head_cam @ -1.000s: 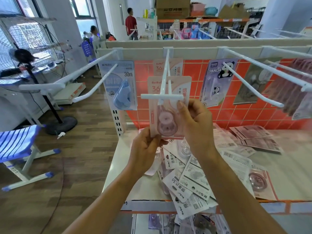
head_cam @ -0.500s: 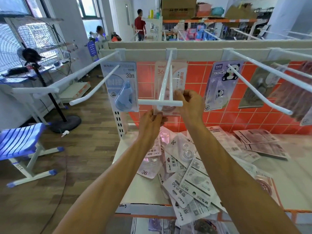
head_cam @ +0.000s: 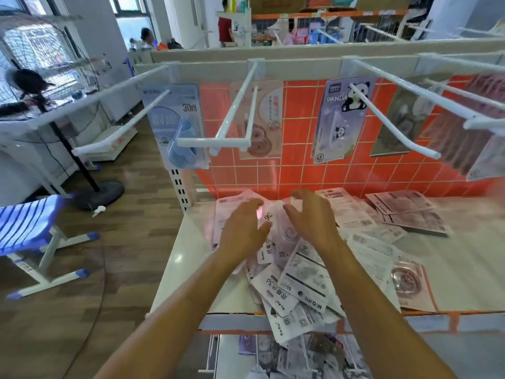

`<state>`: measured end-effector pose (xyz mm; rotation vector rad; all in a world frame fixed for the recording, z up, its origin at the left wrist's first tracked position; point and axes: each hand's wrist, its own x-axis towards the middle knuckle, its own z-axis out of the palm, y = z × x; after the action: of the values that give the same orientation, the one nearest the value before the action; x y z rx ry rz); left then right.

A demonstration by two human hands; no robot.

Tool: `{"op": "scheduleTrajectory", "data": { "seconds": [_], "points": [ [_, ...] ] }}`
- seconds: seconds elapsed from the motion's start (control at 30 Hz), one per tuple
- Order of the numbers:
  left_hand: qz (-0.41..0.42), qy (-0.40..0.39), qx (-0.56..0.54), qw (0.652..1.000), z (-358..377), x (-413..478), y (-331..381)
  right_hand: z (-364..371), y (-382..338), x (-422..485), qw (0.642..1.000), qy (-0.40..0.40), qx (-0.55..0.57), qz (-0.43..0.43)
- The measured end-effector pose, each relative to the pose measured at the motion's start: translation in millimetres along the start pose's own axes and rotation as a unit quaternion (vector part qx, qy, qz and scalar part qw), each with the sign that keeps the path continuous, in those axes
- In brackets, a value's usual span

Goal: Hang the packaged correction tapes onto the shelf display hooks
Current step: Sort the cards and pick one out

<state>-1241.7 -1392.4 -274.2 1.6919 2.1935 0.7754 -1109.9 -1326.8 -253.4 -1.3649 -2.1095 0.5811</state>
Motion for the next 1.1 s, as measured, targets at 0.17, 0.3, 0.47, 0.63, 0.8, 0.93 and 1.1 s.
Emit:
{"op": "scheduleTrajectory", "data": {
  "seconds": [0.17, 0.3, 0.47, 0.63, 0.8, 0.93, 1.1],
  "points": [
    [0.062, -0.06, 0.138, 0.987, 21.2, -34.0, 10.8, -4.6, 22.4, -46.2, 0.997, -0.039, -0.062, 0.013],
    [0.113, -0.076, 0.238, 0.962, 36.4, -59.0, 16.9, -9.3, 40.6, -80.0, 0.995, -0.057, -0.077, 0.002],
    [0.118, -0.102, 0.287, 0.945, 48.5, -78.3, 21.4, -8.3, 64.6, -113.0, 0.992, -0.085, -0.089, -0.002],
    [0.12, -0.127, 0.26, 0.95, 55.1, -83.0, 27.9, 2.5, 78.3, -125.0, 0.99, -0.089, -0.107, -0.031],
    [0.123, -0.093, 0.15, 0.977, 50.7, -83.1, 24.9, 5.6, 81.4, -125.8, 0.992, -0.072, -0.093, -0.042],
    [0.114, -0.017, 0.045, 0.992, 39.9, -77.9, 22.7, -12.9, 83.0, -127.5, 0.996, -0.073, -0.015, -0.046],
    [0.079, 0.081, -0.117, 0.987, 26.2, -72.2, 35.3, -41.3, 71.8, -122.6, 0.987, 0.039, 0.153, -0.033]
  ]
}}
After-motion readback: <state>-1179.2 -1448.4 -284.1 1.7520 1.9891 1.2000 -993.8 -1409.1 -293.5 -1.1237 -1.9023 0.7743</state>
